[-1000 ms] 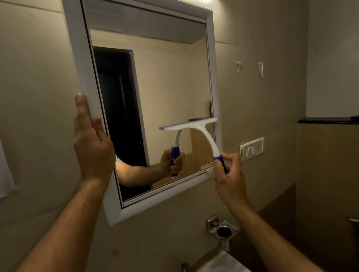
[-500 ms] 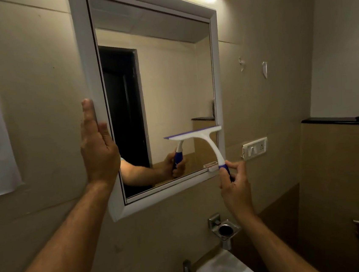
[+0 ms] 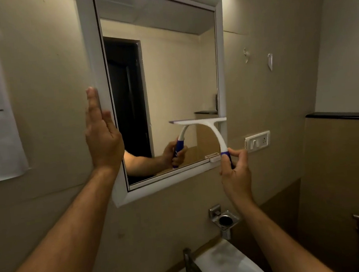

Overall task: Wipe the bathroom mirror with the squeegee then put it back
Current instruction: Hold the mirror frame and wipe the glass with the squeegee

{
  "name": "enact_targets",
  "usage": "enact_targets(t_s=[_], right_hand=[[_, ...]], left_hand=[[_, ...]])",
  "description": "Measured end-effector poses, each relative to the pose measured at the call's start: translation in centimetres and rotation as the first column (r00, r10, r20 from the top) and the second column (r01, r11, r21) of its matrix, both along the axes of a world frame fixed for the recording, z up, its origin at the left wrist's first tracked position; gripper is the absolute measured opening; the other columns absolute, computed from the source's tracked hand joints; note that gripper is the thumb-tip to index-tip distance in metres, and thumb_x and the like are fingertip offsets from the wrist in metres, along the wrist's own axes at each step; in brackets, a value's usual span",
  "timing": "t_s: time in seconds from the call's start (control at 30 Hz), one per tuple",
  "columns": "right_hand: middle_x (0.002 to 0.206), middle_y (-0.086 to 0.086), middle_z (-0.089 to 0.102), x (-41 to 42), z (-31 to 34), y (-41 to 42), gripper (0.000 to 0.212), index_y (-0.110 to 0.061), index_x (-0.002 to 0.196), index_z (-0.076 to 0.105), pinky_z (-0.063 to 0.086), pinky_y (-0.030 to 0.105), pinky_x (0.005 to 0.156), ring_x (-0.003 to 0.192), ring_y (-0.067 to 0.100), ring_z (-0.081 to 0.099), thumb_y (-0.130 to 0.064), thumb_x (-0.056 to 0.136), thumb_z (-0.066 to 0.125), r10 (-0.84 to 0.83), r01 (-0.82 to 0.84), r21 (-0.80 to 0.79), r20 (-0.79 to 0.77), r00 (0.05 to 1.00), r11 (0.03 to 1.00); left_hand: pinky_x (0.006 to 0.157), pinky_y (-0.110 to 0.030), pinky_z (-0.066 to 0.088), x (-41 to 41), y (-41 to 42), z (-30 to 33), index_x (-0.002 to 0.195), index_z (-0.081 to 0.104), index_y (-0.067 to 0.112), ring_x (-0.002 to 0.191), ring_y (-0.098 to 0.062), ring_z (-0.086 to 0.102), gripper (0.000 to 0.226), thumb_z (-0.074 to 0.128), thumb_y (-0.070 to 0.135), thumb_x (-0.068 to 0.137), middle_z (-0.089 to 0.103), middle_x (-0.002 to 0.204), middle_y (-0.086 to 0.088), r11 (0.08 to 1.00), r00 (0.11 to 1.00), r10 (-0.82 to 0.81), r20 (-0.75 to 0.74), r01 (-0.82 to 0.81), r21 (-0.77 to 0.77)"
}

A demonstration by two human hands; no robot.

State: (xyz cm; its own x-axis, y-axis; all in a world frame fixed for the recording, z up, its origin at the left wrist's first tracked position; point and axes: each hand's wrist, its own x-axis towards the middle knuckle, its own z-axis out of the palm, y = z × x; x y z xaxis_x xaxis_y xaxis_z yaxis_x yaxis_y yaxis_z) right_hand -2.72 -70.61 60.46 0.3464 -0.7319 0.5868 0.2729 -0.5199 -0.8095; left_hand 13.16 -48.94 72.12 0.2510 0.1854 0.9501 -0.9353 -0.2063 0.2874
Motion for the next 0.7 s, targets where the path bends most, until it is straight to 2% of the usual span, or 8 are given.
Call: enact_targets(t_s=[0.1,0.2,0.33,0.47,0.6,0.7], right_hand=[[0.084,0.007,0.058,-0.7,-3.1,0.8,0.012,-0.027,0.110,0.042,0.046,0.018,0.044,0.061,0.013,0.058,-0.028,0.099,0.048,-0.016,0.016,0.009,-0.062,0.998,1.000],[0.088,0.008,0.057,-1.1,-5.9,1.7,0.014,-0.025,0.111,0.043,0.048,0.022,0.049,0.065,0.016,0.059,-0.028,0.099,0.049,-0.014,0.021,0.061,-0.111,0.994,0.998],[0.089,0.009,0.061,-1.1,-4.9,1.9,0.013,-0.027,0.111,0.045,0.052,0.027,0.053,0.069,0.020,0.062,-0.030,0.098,0.049,-0.015,0.021,0.087,-0.070,0.997,0.996],[0.088,0.006,0.060,-0.8,-2.9,1.8,0.013,-0.029,0.111,0.044,0.050,0.022,0.049,0.069,0.018,0.062,-0.031,0.099,0.048,-0.012,0.016,0.078,-0.044,0.999,0.997],[0.086,0.009,0.057,-0.9,-5.0,2.4,0.014,-0.025,0.112,0.043,0.046,0.024,0.049,0.063,0.016,0.057,-0.029,0.099,0.049,-0.016,0.024,0.093,-0.088,0.996,0.995],[0.089,0.009,0.057,-1.2,-6.5,2.9,0.015,-0.022,0.112,0.045,0.048,0.025,0.052,0.066,0.018,0.059,-0.026,0.098,0.050,-0.002,0.012,0.119,-0.088,0.996,0.993]], left_hand=[[0.108,0.002,0.014,-0.1,0.1,-0.2,0.152,0.026,0.004,0.144,-0.020,0.028,0.048,0.036,0.008,0.105,0.030,0.157,-0.011,1.000,1.000,-0.012,-0.009,0.012,-0.004],[0.107,0.003,0.014,-0.1,0.0,-0.3,0.152,0.025,0.006,0.144,-0.017,0.027,0.048,0.035,0.009,0.105,0.029,0.157,-0.009,1.000,1.000,-0.014,-0.026,0.013,-0.004],[0.107,0.003,0.013,-0.1,0.0,-0.3,0.152,0.025,0.006,0.144,-0.019,0.028,0.048,0.034,0.010,0.106,0.029,0.157,-0.010,1.000,1.000,0.003,-0.021,-0.003,0.006],[0.107,0.002,0.014,-0.2,0.1,-0.3,0.152,0.025,0.005,0.144,-0.019,0.028,0.048,0.034,0.009,0.105,0.029,0.157,-0.010,1.000,1.000,-0.003,-0.029,0.003,0.014],[0.108,0.001,0.014,-0.2,0.4,-0.5,0.153,0.025,0.007,0.144,-0.017,0.027,0.049,0.035,0.006,0.104,0.029,0.158,-0.008,0.999,0.998,-0.042,-0.047,0.042,0.012],[0.107,0.003,0.014,-0.3,0.5,-0.5,0.152,0.025,0.006,0.144,-0.017,0.027,0.049,0.034,0.005,0.104,0.029,0.158,-0.008,0.999,0.997,-0.051,-0.058,0.052,0.014]])
